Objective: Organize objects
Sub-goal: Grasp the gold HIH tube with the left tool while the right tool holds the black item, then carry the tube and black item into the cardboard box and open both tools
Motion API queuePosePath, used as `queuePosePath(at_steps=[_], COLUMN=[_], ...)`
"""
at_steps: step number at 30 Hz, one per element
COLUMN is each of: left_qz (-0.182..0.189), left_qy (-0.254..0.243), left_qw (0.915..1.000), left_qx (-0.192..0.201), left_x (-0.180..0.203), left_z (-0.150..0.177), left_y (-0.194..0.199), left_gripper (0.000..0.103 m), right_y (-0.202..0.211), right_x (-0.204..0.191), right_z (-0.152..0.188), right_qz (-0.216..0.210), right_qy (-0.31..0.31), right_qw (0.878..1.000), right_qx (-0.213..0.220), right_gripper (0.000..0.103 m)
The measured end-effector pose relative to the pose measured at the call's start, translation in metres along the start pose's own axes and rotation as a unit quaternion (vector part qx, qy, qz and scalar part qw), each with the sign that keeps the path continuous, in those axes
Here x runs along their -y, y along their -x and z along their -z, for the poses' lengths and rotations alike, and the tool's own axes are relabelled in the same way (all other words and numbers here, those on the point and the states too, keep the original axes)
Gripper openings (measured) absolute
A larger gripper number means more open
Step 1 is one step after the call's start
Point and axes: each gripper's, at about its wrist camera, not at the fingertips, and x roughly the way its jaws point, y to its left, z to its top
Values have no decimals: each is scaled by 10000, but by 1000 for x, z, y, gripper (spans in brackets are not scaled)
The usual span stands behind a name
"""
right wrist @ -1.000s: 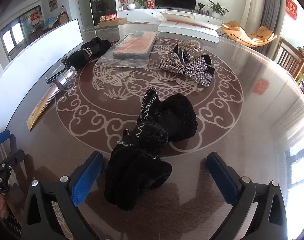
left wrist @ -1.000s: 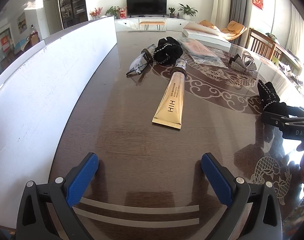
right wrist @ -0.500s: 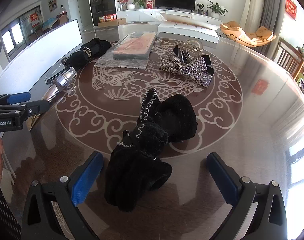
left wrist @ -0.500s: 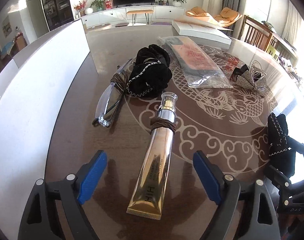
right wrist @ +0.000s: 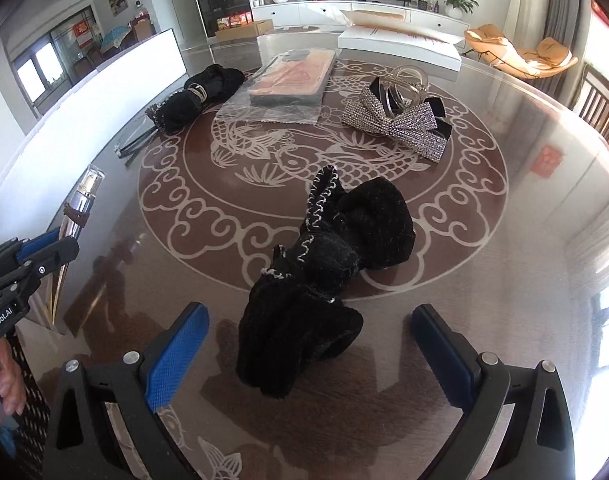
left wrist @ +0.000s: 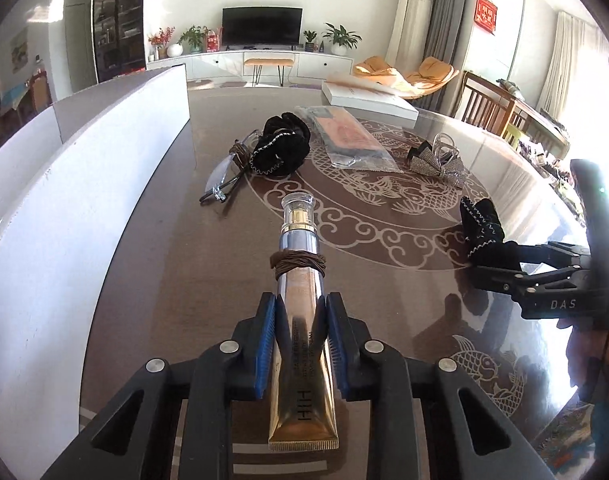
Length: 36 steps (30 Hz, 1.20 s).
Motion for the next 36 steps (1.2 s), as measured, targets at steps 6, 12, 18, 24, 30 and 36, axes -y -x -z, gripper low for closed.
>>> queuePosePath(at_steps=[6, 12, 18, 24, 30, 36], left_qz=[164, 230, -286, -1182, -1706, -1194], left_qy=[427, 1231, 1866, 2051, 2409, 2412], left_qw=[9968, 9818, 9684, 9685, 9552, 9592], left_qx=[661, 1427, 1628, 777, 198, 872], left_x=[-21, -64, -144, -230, -272, -222], left_z=[10, 5, -20, -31, -7, 5], left_y=[54, 123, 164, 138, 126, 153], left_gripper=[25, 25, 25, 25, 69, 83], right_y=[7, 59, 101, 81, 20, 31], right_x=[-22, -65, -171, -311, -378, -313], right_z=[2, -19, -76, -104, -103, -83], right_qz=[450, -65, -1349, -2376, -2613, -2111], right_qy=[612, 696, 1080, 1855, 1956, 1815], right_qw=[9971, 9942, 9750, 9465, 9444, 9551], right_qx=[60, 821, 1397, 1155, 396, 1017], right_gripper=[36, 35, 35, 35, 77, 96])
